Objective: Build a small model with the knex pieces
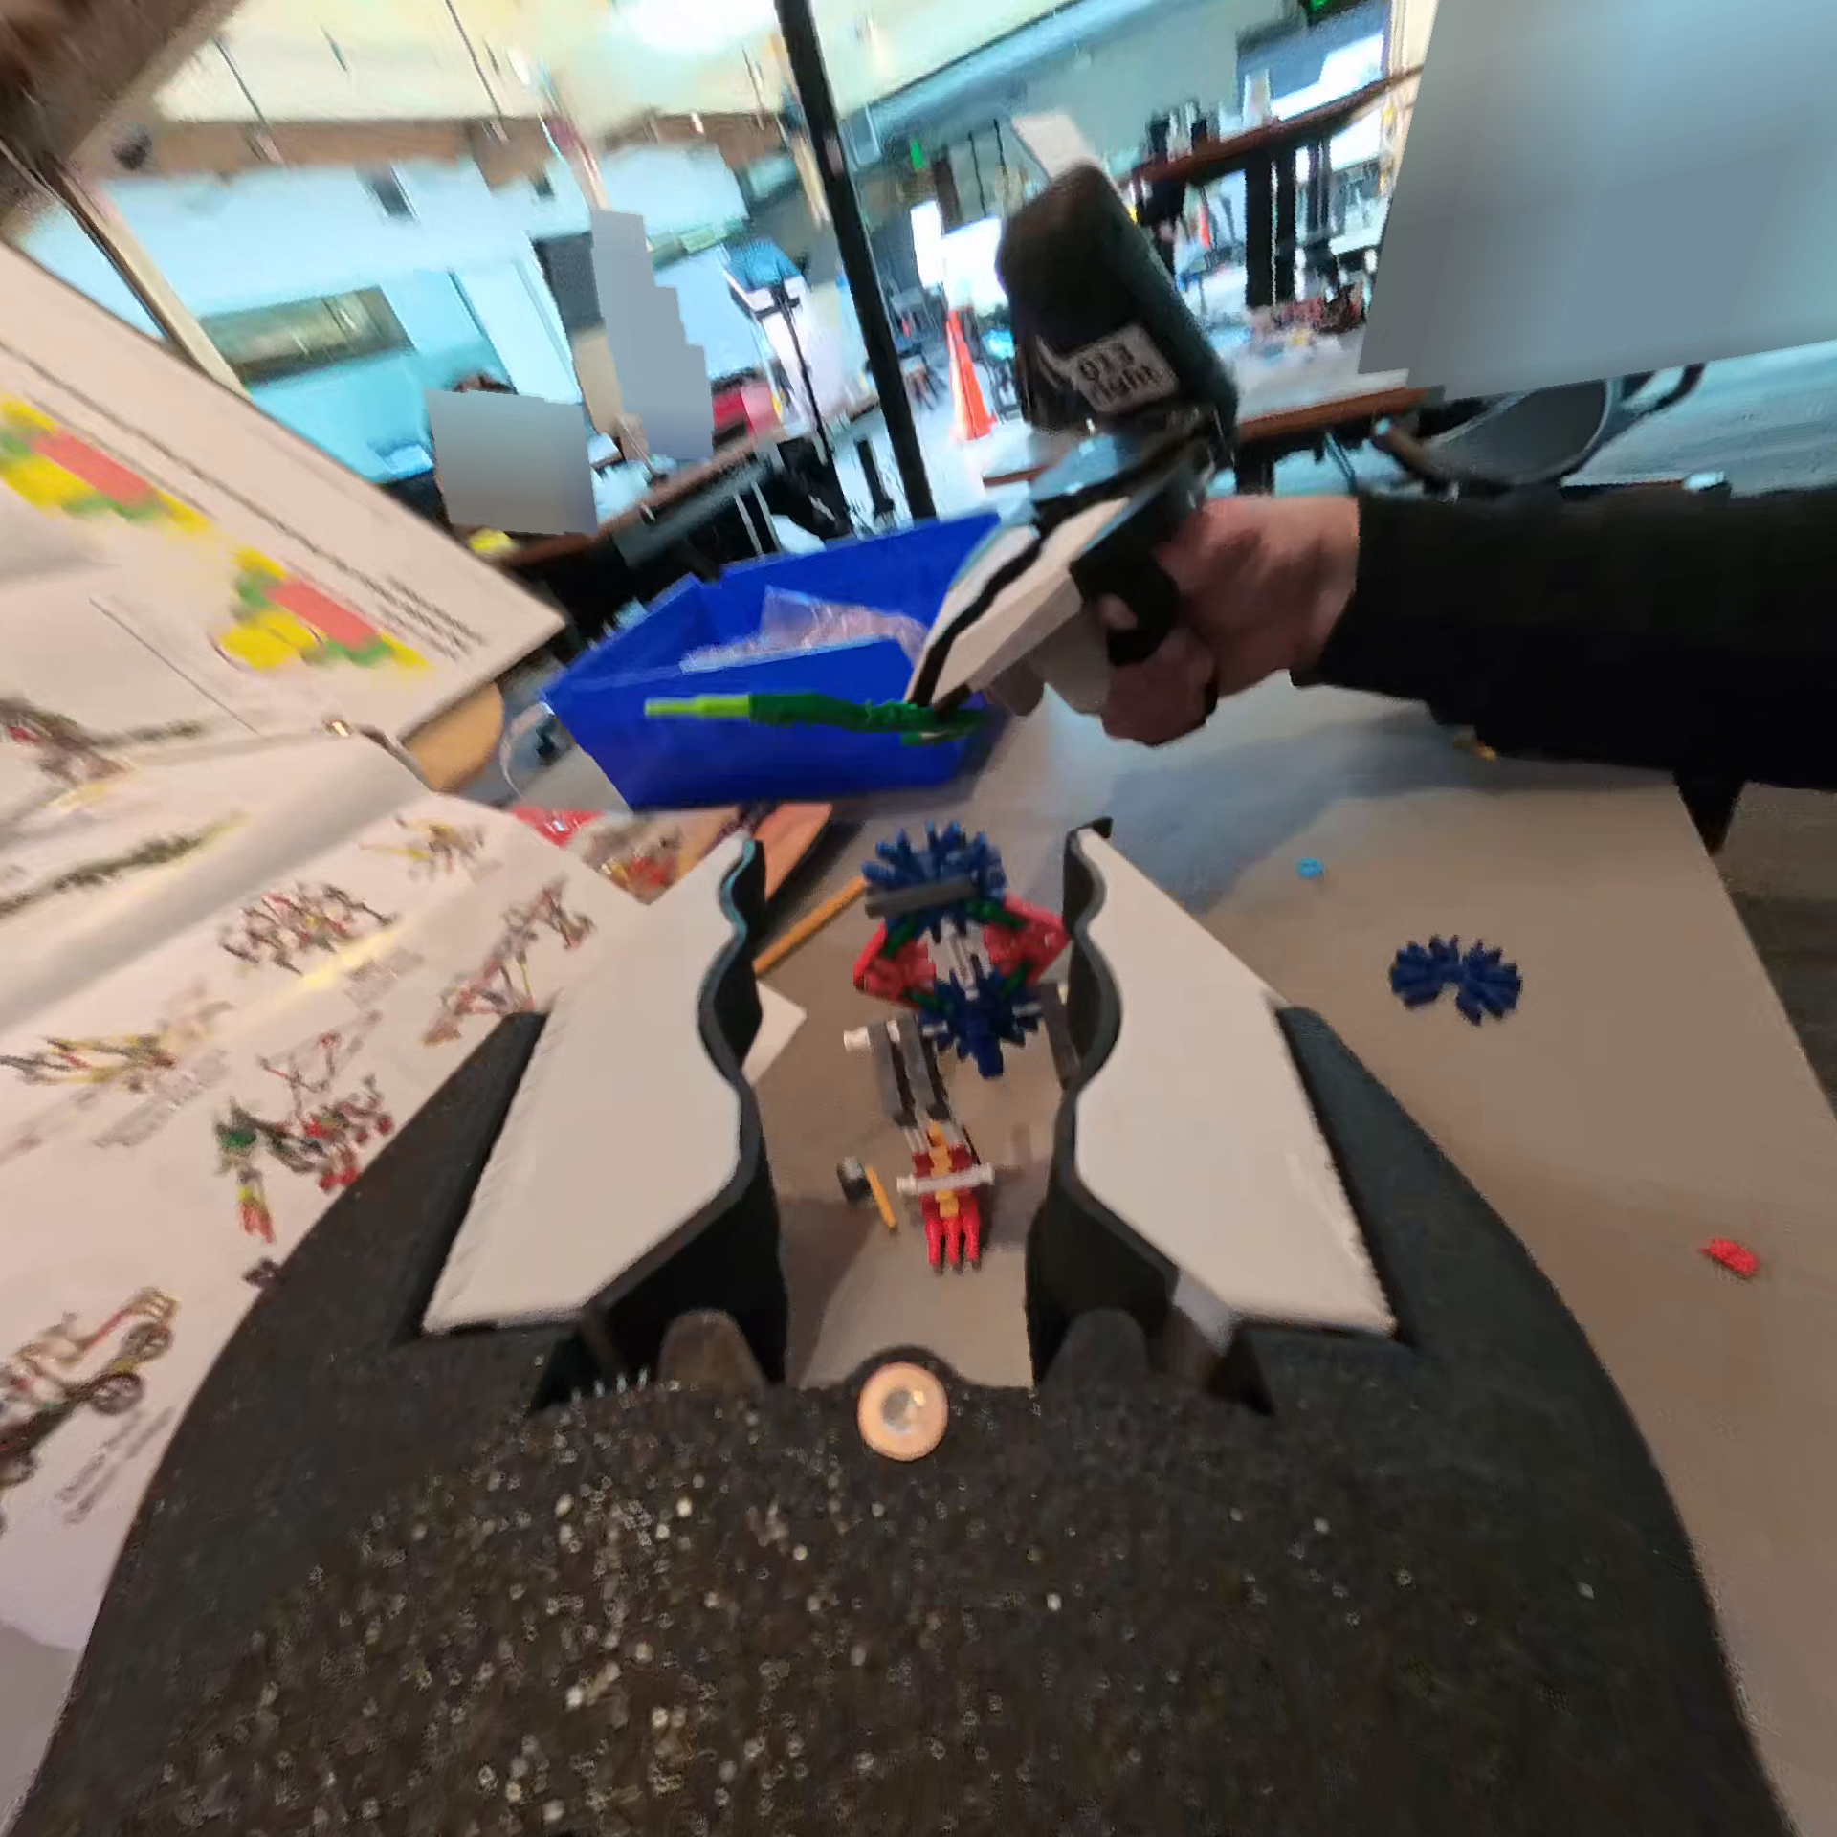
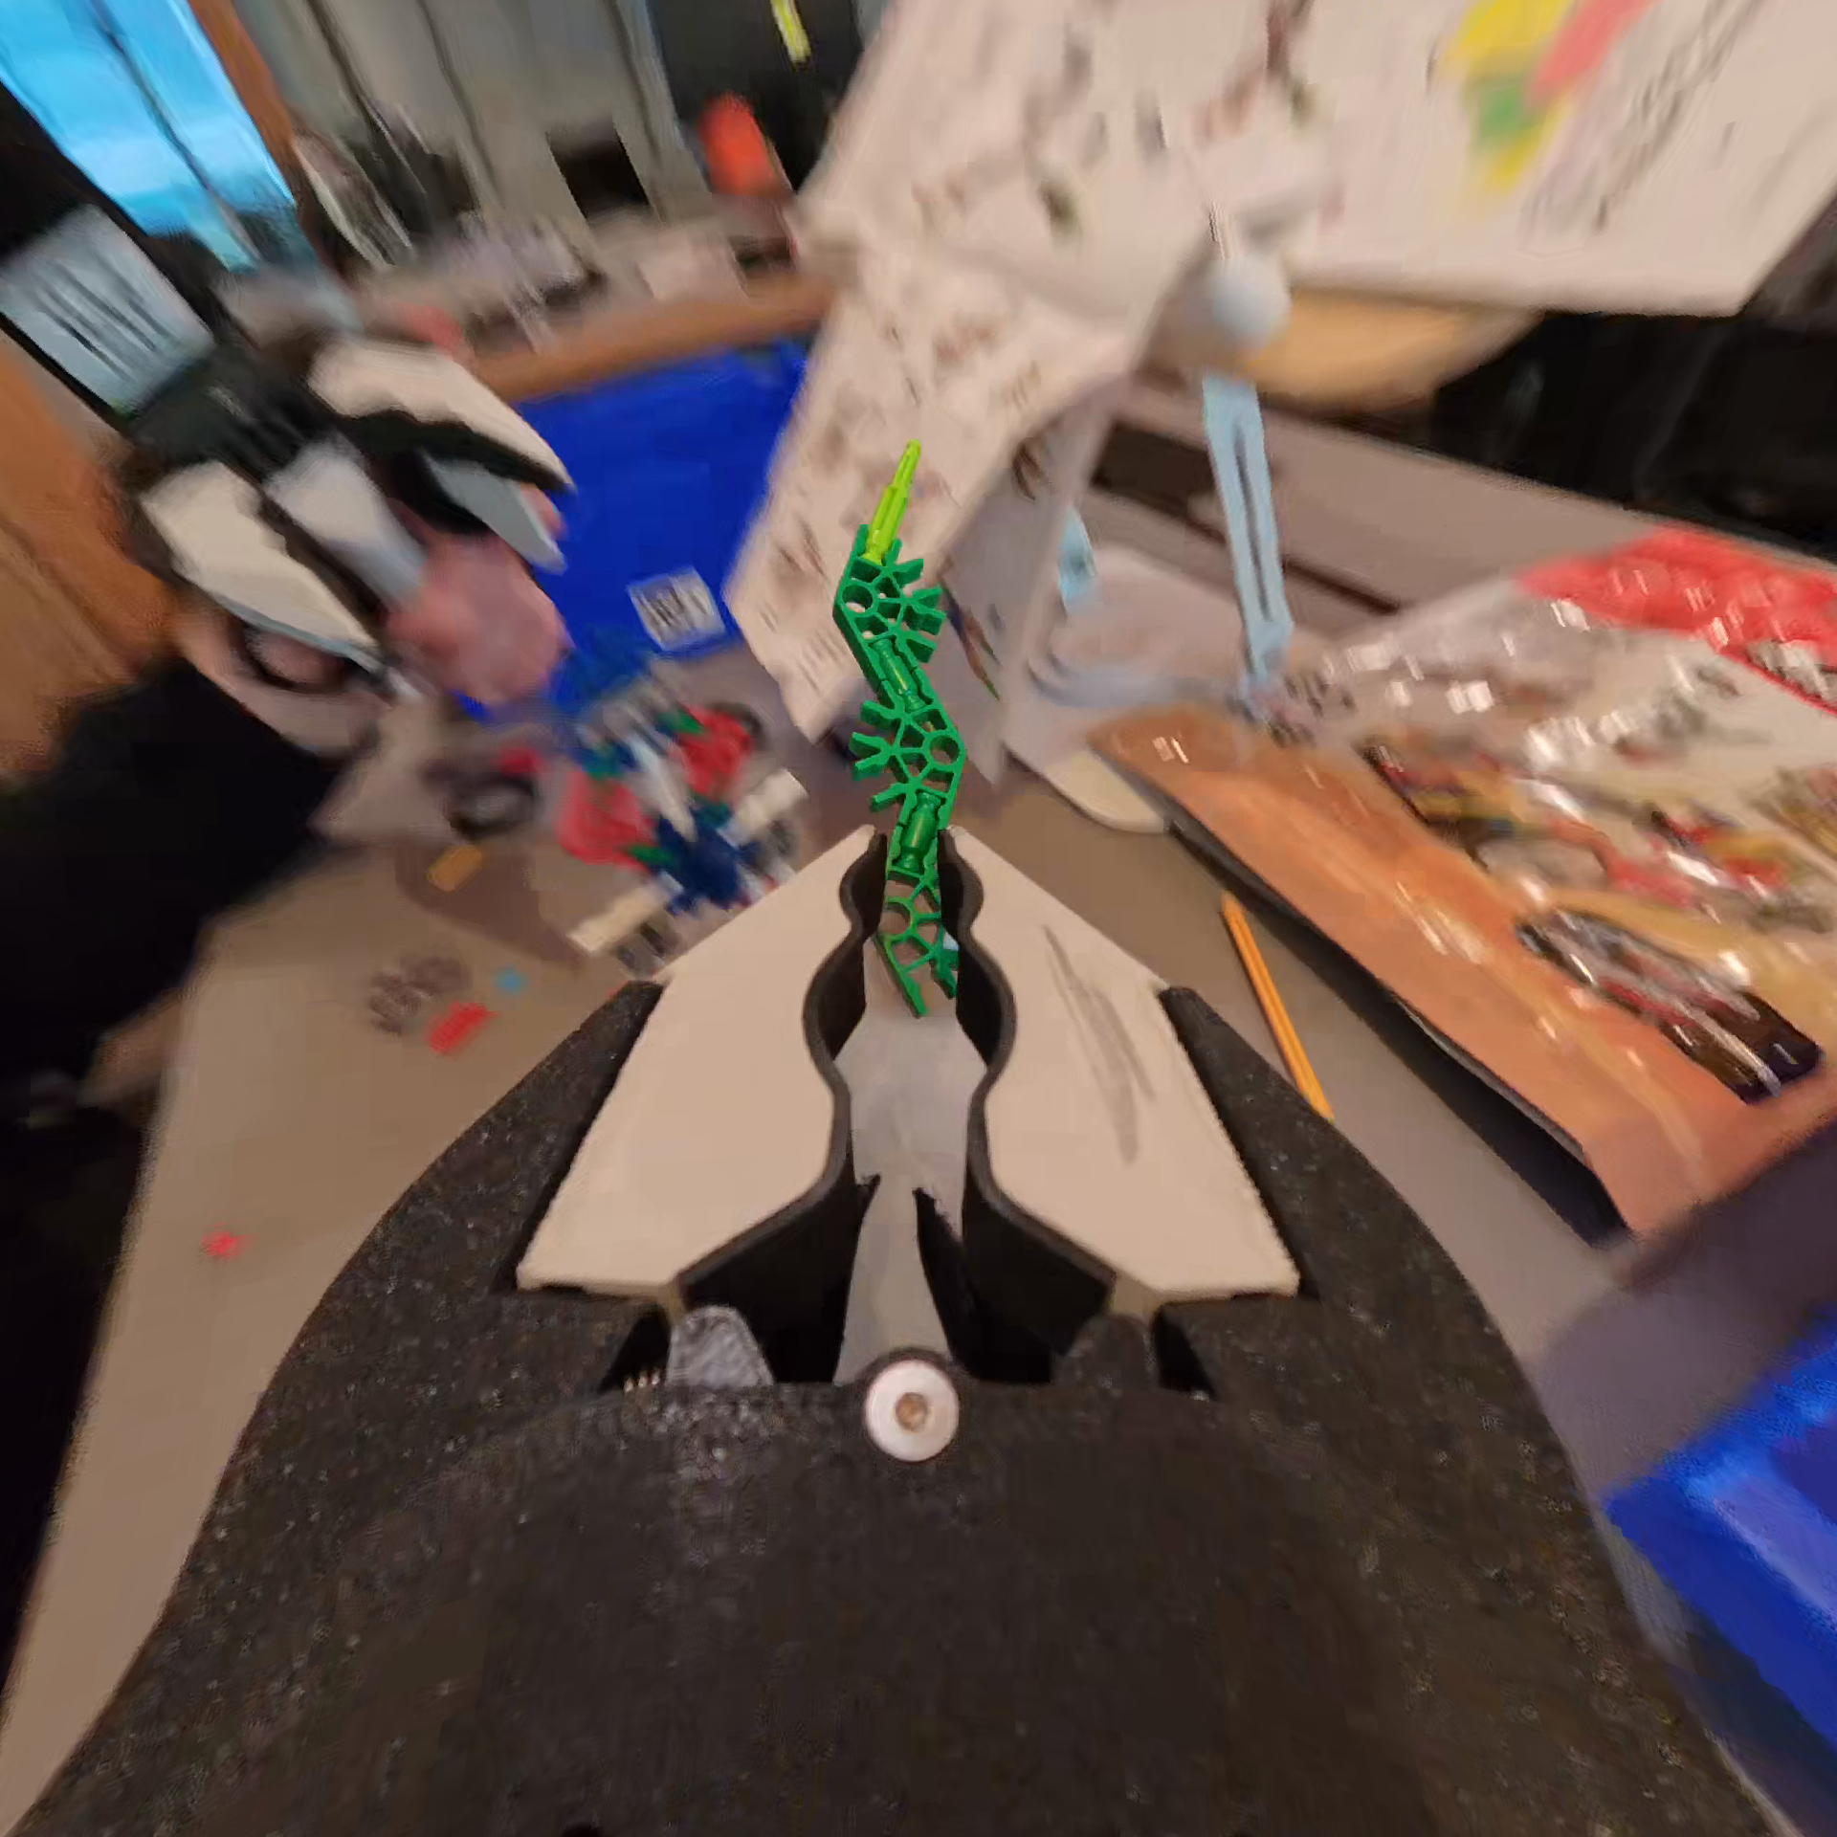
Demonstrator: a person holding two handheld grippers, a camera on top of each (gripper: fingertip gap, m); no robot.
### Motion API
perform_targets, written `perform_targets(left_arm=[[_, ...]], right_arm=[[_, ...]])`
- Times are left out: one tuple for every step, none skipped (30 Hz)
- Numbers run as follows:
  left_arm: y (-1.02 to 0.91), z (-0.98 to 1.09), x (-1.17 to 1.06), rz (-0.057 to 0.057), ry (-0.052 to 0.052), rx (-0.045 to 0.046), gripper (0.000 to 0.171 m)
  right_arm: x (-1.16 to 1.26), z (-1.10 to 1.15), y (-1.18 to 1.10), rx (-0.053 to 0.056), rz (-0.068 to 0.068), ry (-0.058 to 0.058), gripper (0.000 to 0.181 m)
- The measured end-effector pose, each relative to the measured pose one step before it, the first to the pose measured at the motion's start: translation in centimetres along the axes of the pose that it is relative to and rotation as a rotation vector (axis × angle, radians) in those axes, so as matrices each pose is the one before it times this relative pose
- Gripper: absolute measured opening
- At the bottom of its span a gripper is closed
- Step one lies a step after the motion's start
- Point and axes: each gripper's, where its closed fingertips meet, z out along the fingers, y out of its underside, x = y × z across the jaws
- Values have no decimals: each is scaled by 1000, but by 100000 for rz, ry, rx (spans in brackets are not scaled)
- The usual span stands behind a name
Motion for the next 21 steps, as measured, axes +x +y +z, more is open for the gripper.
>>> perform_targets(left_arm=[[-893,-272,314,2046,-1571,3100,58],[-692,-104,473,1242,-436,1829,57],[-579,34,591,462,225,1386,56],[-489,184,756,-428,1418,1125,55],[-322,337,900,-1437,2677,589,55],[-214,492,775,-1625,1864,402,54],[-134,580,670,-2151,1516,347,54],[-58,648,715,-2908,2304,408,54],[17,666,714,-2835,2711,574,53],[154,674,494,-2611,1763,179,52],[115,644,437,-2503,1755,610,52],[58,592,547,-2699,3074,906,52],[46,531,431,-2699,2776,856,52],[-83,425,298,-2212,2076,1454,51],[-69,352,321,-1687,2270,1212,51],[37,268,160,-705,1384,542,51],[-28,154,103,-119,900,781,51],[-207,44,274,-564,1860,1760,50],[-337,-40,408,-945,2807,2502,50],[-379,-68,271,-1098,2192,2698,49],[-255,-79,231,-1096,2228,2071,44]], right_arm=[[-1259,-654,-1567,9132,1592,-5360,9],[-1397,-555,-1520,8623,1212,-5541,9],[-1496,-424,-1346,7927,1083,-5914,9],[-1508,-307,-1169,7435,2224,-6303,9],[-1534,-199,-946,6757,3762,-7148,9],[-1470,-126,-690,5734,3067,-7006,9],[-1153,-42,-512,4945,1215,-4686,9],[-890,44,-365,3750,831,-3244,9],[-1018,85,-248,3012,1064,-4603,9],[-946,96,-216,3031,1250,-4609,9],[-679,112,-80,2256,1078,-3253,10],[-556,135,175,744,755,-2742,9],[-571,183,334,-376,1075,-3153,9],[-568,219,301,-537,723,-2982,9],[-473,231,321,-619,287,-2562,9],[-400,209,439,-1251,853,-2720,9],[-359,209,400,-1193,1604,-2873,10],[-452,201,350,-1091,1885,-3445,9],[-453,207,435,-1637,1582,-3319,9],[-377,234,524,-2171,1290,-2729,9],[-257,245,463,-1738,847,-1816,9]])
